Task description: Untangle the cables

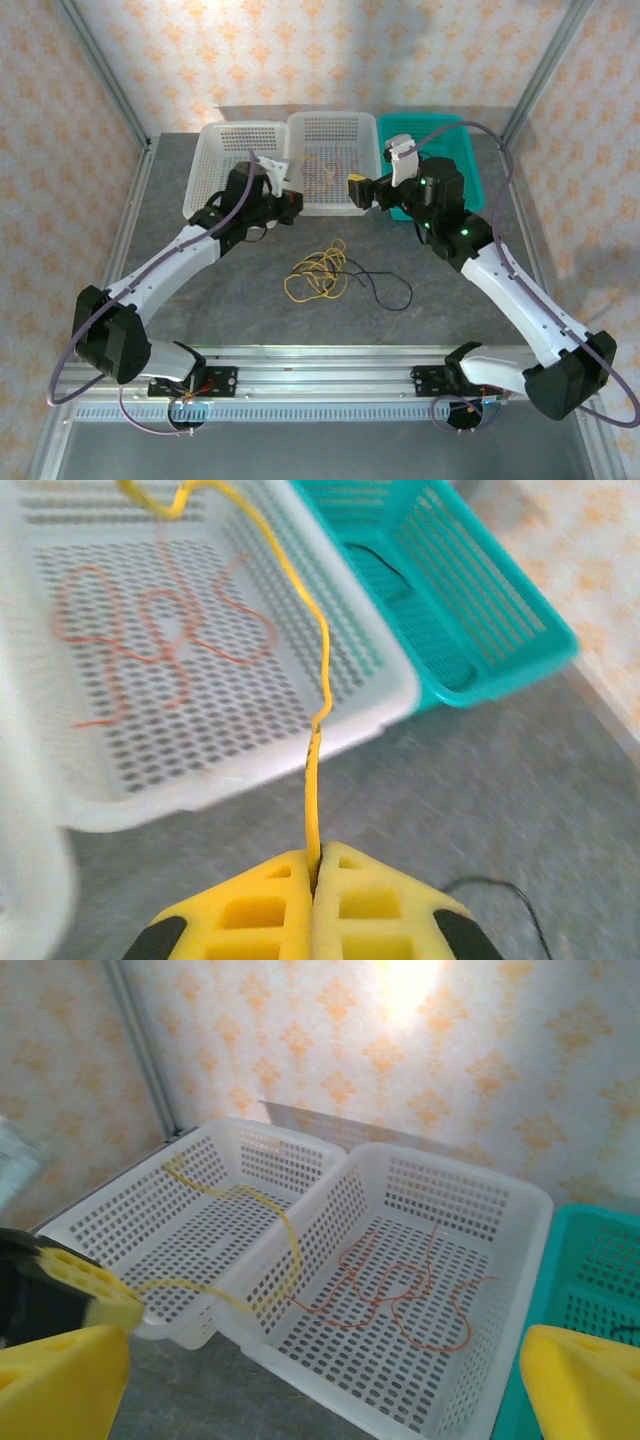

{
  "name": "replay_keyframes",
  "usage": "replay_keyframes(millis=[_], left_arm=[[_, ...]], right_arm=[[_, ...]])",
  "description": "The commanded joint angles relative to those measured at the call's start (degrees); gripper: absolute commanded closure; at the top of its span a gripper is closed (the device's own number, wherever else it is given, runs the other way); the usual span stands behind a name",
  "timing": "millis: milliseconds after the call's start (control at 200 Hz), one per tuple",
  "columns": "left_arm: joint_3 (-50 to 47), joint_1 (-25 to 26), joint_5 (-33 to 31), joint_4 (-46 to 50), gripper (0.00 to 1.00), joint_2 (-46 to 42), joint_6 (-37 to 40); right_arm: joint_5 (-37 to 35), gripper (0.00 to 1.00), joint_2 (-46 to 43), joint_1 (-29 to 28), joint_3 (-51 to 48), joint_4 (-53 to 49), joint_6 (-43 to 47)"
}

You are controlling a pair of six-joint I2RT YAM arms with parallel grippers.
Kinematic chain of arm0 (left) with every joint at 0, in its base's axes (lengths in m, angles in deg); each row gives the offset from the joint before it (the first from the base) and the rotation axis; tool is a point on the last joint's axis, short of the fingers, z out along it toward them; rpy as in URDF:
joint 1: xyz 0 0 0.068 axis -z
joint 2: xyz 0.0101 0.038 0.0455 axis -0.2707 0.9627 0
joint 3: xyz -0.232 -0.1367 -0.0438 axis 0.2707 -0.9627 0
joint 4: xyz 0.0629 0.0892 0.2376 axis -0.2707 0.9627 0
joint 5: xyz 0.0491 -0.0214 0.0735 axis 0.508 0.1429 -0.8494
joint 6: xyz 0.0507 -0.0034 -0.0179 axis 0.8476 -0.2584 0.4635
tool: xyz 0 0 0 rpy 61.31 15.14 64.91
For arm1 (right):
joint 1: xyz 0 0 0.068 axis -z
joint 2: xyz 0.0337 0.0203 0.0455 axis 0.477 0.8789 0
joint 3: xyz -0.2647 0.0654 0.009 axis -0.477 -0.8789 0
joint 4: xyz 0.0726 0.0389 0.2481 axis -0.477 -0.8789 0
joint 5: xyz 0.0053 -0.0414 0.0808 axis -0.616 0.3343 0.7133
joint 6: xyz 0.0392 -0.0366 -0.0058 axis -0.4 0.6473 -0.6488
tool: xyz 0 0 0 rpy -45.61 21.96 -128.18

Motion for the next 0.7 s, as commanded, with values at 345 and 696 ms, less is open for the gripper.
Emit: replay_keyframes(millis=[345,696], left_arm=[[0.75,-16.97,4.36,-8.66,1.0,6.21,-11.22],[14.33,-22.03,8.48,-6.42,1.0,24.4,-13.51]], right_arm=[[-4.5,0.0,12.62,-8.28,0.47,14.08,-12.82],[-0.62,0.0,23.68,-13.0,9.79,16.5,-18.05]])
